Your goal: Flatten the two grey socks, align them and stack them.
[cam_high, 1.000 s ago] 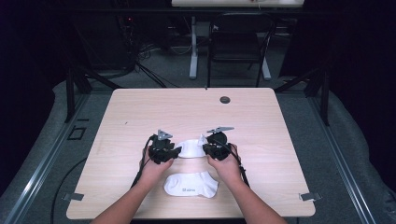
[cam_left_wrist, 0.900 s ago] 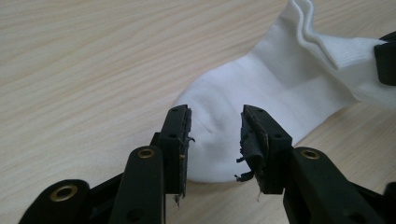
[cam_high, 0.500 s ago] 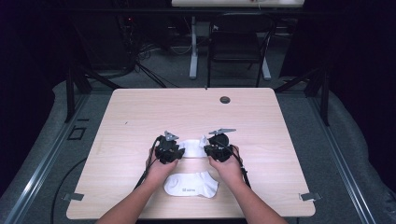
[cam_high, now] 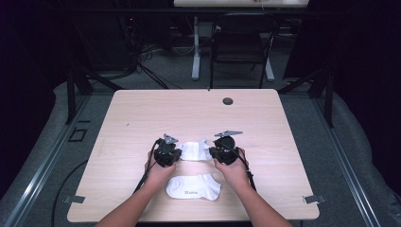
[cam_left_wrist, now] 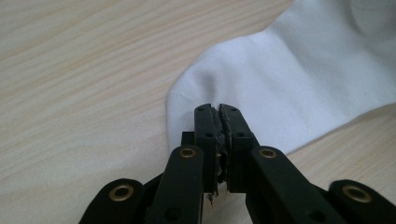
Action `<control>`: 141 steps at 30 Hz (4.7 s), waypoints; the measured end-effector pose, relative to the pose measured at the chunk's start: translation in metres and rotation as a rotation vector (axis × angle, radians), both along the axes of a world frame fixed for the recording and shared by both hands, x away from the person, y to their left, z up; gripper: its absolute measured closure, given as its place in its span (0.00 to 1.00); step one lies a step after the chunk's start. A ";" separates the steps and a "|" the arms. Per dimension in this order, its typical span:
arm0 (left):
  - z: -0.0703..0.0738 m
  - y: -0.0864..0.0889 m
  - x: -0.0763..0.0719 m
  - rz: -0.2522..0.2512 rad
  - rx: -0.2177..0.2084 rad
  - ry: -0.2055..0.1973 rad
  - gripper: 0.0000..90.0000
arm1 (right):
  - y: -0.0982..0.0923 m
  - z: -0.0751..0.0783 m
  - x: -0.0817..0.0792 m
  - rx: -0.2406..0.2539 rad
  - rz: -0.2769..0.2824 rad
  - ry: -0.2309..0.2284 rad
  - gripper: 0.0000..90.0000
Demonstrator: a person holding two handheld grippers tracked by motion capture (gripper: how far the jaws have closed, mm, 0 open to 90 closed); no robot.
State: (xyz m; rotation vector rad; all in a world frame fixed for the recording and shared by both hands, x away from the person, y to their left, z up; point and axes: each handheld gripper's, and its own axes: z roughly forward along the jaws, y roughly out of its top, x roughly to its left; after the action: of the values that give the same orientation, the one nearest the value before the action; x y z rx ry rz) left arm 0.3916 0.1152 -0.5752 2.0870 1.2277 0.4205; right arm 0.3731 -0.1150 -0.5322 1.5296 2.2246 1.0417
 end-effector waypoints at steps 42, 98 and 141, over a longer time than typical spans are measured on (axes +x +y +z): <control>-0.001 0.017 -0.008 -0.029 -0.049 0.018 0.92 | -0.002 -0.035 0.015 -0.084 -0.066 0.023 0.94; -0.001 0.031 -0.005 0.004 -0.008 0.008 0.81 | -0.010 -0.035 0.007 -0.034 -0.040 0.051 0.84; 0.046 0.050 -0.065 -0.062 -0.133 -0.007 0.96 | -0.018 0.018 -0.046 0.039 0.089 -0.008 0.96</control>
State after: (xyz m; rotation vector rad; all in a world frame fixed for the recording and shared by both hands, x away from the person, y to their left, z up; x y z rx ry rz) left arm 0.3270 0.1656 -0.5289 2.0031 1.1520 0.3091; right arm 0.3267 -0.1330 -0.5145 1.4505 2.2986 1.1211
